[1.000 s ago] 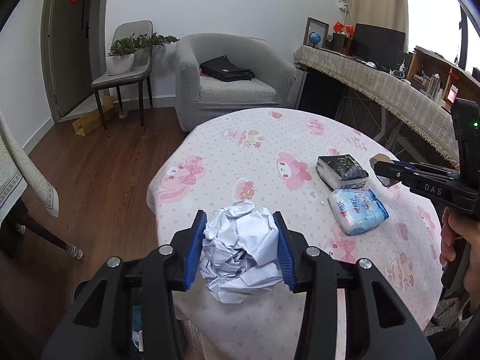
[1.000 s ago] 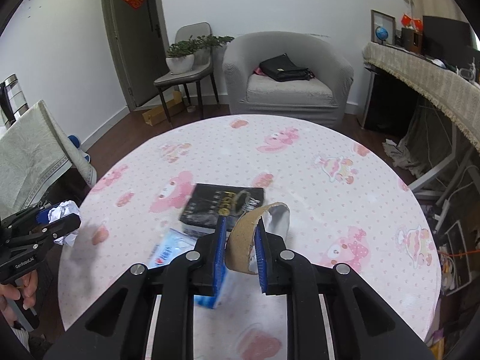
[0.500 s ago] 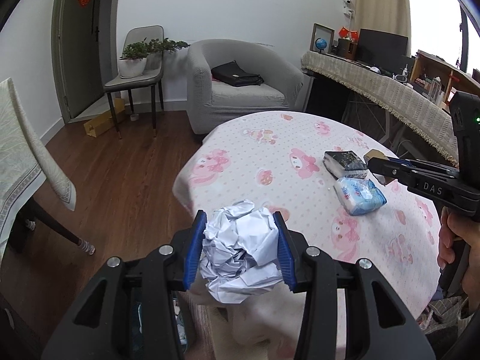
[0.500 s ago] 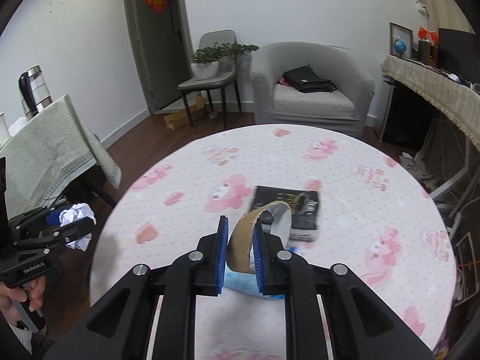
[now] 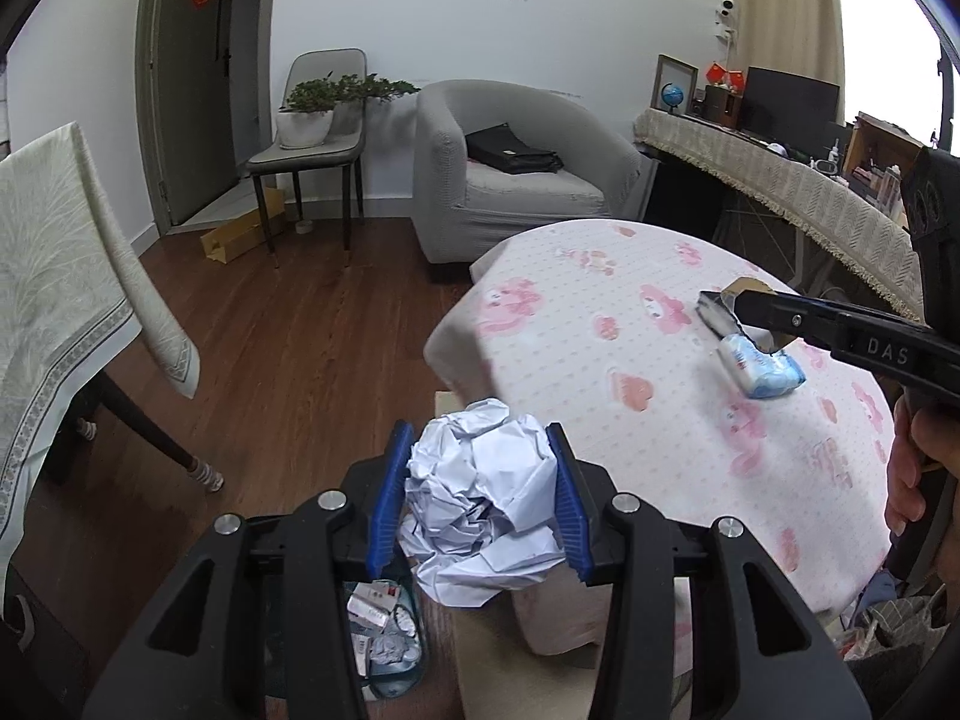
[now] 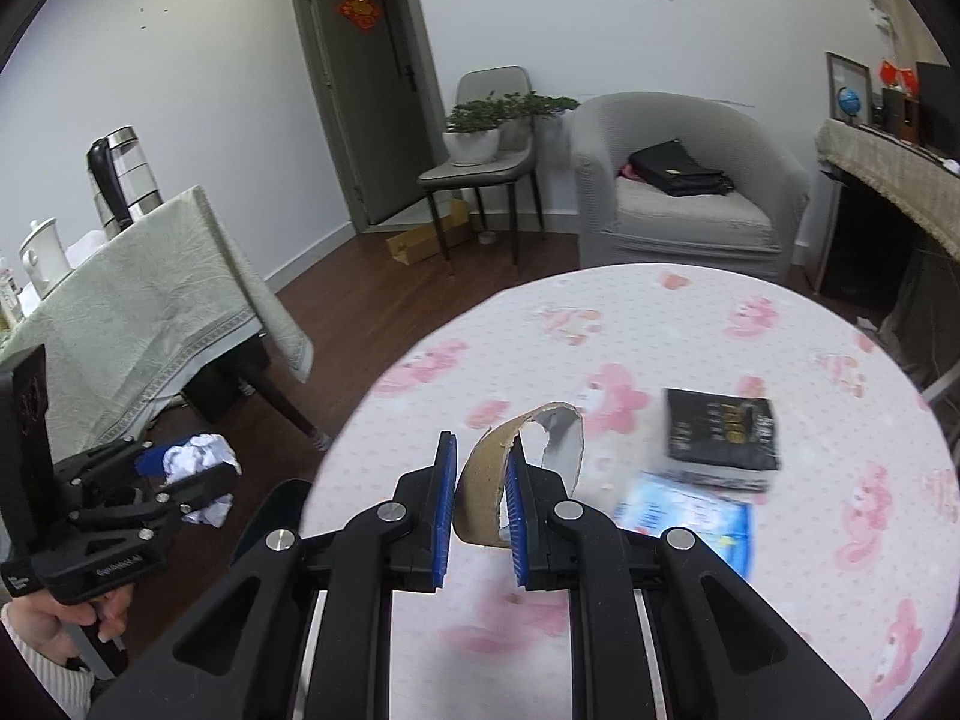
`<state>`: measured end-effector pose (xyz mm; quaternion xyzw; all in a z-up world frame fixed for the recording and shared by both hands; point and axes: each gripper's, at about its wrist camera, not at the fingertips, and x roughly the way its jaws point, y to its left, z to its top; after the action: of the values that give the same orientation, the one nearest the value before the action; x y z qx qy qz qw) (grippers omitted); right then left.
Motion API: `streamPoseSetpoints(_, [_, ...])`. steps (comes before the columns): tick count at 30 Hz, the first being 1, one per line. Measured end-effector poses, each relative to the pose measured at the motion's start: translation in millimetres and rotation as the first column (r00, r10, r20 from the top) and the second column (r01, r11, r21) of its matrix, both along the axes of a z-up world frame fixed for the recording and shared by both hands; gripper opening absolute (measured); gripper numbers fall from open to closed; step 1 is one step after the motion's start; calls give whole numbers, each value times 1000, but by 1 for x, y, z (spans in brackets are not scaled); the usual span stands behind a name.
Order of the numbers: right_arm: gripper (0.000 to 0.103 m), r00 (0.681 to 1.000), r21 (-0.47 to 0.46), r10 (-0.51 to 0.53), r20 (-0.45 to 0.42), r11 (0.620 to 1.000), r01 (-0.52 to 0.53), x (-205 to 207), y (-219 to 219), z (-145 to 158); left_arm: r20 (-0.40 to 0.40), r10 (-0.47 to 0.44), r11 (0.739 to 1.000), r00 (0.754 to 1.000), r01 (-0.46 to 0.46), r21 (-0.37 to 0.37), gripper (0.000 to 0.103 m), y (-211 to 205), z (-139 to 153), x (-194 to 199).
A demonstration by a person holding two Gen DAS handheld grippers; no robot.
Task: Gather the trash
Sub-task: 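Carry the crumpled paper and tape roll to the bin and open the left gripper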
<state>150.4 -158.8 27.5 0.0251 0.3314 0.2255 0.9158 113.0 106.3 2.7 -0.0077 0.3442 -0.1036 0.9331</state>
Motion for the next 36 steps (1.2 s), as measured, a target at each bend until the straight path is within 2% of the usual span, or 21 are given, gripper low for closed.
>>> streamPoseSetpoints(15, [16,990,42,142,-2,989,-142,-4,71,-1,-96,88,996,991,-86,21,47,63,-42,-2])
streamPoseSetpoints(23, [16,978,54,211,-10,976,-210,-6,113,-3,-173,129,991,976,-122,48,47,94,-73,-3])
streamPoseSetpoints(36, [16,948,41,309,-72,951,-307,-7,185,-30,-299,151,988,942,-130,89,47,122,-114,0])
